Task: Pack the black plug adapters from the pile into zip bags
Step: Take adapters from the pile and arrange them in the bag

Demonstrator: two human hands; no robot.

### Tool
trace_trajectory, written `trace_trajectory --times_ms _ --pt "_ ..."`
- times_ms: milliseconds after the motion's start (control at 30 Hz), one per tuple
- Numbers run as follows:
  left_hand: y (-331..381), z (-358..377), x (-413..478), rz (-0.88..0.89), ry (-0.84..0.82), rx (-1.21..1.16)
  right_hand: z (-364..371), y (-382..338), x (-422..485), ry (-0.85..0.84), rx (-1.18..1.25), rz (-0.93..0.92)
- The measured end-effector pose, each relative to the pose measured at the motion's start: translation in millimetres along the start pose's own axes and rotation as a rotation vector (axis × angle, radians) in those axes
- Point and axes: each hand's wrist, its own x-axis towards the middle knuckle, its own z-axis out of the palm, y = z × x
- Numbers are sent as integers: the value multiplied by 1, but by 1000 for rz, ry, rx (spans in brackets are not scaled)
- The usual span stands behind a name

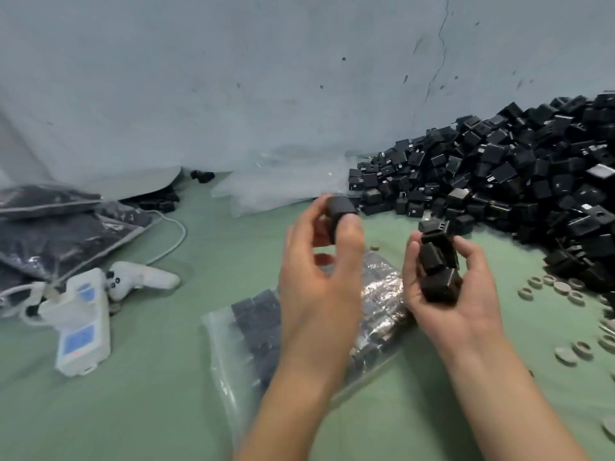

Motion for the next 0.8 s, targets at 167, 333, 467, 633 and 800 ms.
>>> trace_trajectory --times_ms 167,333,467,633,800 --pt "-25 -113 15 -335 257 97 1 13 -6 -40 -92 75" --pt "-49 -171 -4 -796 184 207 2 29 -11 -77 -194 84" --pt "-50 -181 -10 -872 79 170 0 38 -11 -94 -217 96" --pt "-51 -182 -12 -892 26 65 -1 51 -10 -84 -251 91" --pt "-56 -179 -11 -928 19 -48 -1 61 -7 -79 -286 103"
